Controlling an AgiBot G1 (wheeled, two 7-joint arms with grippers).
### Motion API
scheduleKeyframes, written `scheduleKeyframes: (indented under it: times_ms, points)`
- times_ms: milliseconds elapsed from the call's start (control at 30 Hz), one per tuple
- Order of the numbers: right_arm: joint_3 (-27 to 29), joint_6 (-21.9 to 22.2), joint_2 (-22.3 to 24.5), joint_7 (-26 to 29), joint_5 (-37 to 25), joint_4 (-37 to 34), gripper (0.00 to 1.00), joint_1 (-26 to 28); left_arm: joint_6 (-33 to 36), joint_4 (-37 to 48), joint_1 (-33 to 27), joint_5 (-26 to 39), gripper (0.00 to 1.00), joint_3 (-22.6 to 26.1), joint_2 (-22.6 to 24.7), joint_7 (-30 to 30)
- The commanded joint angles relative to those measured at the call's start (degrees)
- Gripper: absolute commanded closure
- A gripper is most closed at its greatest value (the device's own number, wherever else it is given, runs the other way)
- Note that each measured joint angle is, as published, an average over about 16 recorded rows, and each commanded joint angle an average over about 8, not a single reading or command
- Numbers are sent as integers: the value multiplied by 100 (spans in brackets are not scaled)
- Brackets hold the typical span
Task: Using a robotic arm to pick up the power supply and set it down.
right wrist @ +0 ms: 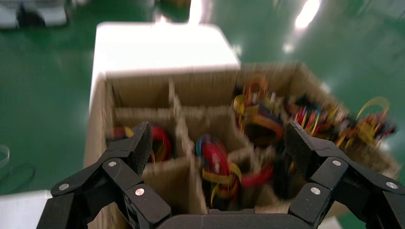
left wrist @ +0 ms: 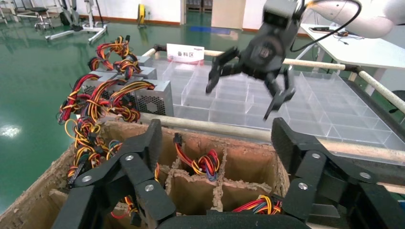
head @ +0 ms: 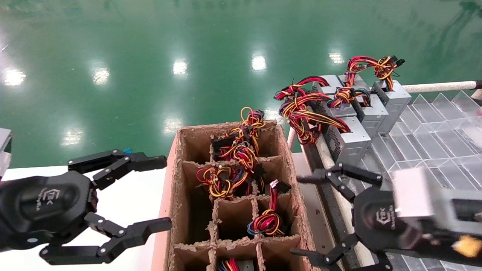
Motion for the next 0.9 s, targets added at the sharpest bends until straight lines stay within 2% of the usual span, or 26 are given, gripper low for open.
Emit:
scheduleKeyframes:
  times_ms: [33,100,300,333,367,900]
  points:
    - [-85,19,8,-68,-285,33,1,66,0,0,0,0,100,0,0,0]
    - [-164,75,-111,-51,-406,-10,16,91,0,0,0,0,100,0,0,0]
    - [-437,171,-534,-157,-825,-238,91,209,0,0,0,0,100,0,0,0]
    - [-483,164,-602,-192,-899,-296,97,248,0,0,0,0,100,0,0,0]
    - [-523,153,-662,-225,-962,-358,100,292,0,0,0,0,100,0,0,0]
    - [-895,-184,-1213,-493,-1425,-1235,100,843,0,0,0,0,100,0,0,0]
